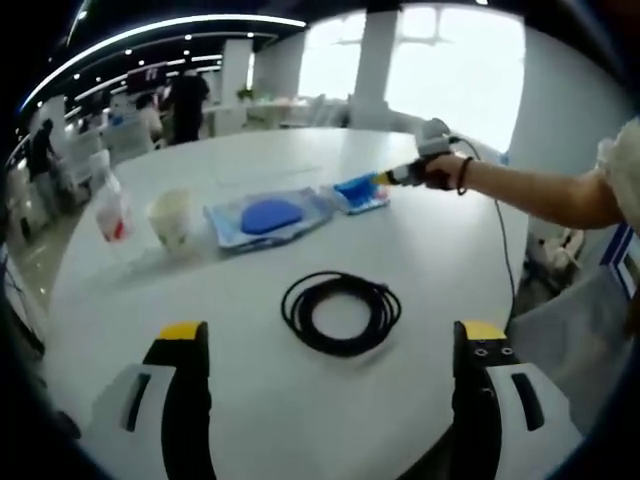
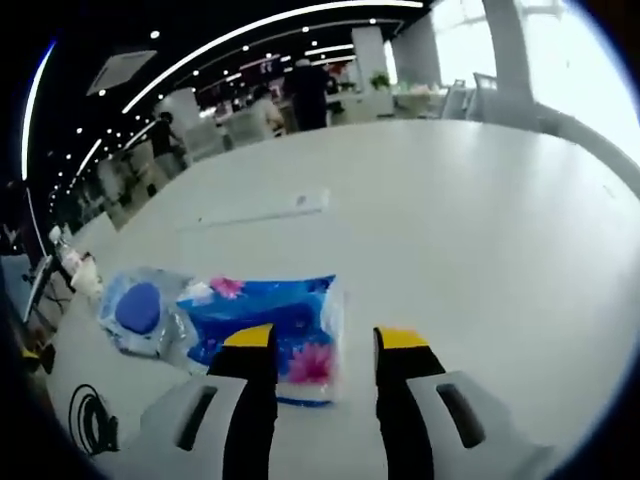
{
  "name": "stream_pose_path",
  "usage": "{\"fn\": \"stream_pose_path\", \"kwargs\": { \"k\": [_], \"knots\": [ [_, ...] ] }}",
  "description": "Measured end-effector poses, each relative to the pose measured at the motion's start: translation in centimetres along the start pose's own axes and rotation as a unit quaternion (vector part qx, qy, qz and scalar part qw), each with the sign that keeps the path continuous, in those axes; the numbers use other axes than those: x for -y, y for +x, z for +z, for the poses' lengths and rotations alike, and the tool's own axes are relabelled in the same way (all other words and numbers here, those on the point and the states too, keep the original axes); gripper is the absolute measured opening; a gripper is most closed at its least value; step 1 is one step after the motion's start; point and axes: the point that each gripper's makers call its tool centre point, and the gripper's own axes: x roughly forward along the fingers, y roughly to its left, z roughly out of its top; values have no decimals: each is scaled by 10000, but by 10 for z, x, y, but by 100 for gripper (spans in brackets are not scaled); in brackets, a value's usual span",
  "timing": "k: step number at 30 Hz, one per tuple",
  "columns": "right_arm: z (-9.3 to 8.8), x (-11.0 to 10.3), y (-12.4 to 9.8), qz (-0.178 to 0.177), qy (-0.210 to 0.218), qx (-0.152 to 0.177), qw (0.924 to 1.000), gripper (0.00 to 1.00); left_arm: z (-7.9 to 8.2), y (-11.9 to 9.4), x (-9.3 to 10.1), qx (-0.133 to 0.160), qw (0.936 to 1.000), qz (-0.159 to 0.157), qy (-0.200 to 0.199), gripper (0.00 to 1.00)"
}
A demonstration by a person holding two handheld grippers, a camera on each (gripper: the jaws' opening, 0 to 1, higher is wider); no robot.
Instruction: Arrange the tabletop items into an orderly group along one side of the table until the central work area is clear of visible clutter.
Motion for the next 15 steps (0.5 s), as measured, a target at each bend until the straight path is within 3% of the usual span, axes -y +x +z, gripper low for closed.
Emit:
{"fn": "stream_pose_path", "kwargs": {
  "k": [3, 8, 12, 15],
  "knots": [
    [5, -3, -4, 59, 24, 83, 9999, 62, 1, 0, 0, 7, 10000, 7, 9, 99],
    [9, -16, -12, 218, -62, 97, 9997, 74, 3, -1, 1, 40, 10000, -6, 17, 99],
    [7, -25, -17, 309, -111, 51, 9994, 90, 5, -2, 2, 64, 10000, -16, 26, 99],
    [7, -37, -23, 429, -242, 27, 9988, 94, 6, -3, 3, 86, 10000, -28, 39, 99]
  ]
}}
